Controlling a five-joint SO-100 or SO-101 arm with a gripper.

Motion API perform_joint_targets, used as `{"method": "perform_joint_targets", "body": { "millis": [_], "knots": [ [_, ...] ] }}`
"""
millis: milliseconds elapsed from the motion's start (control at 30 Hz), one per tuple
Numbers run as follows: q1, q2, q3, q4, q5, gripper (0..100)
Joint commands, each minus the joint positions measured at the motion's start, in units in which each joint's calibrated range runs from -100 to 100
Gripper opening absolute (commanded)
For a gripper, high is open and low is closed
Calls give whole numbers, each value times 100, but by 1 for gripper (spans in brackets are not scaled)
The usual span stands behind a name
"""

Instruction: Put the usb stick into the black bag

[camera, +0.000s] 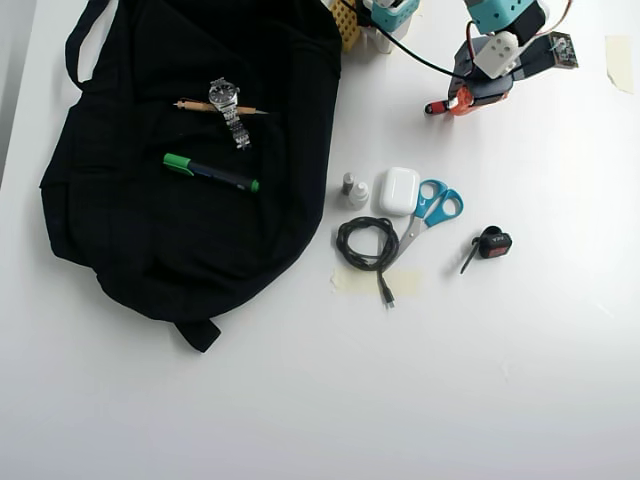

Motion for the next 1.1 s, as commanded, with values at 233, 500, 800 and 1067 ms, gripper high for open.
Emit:
{"method": "perform_joint_targets", "body": {
  "millis": [233,500,800,1067],
  "knots": [
    [-52,-15,-11,-51,-12,3],
    [-52,-65,-20,-51,25,2],
    [30,-90,-317,259,234,2],
    [202,-90,-1377,1585,544,2]
  ]
}}
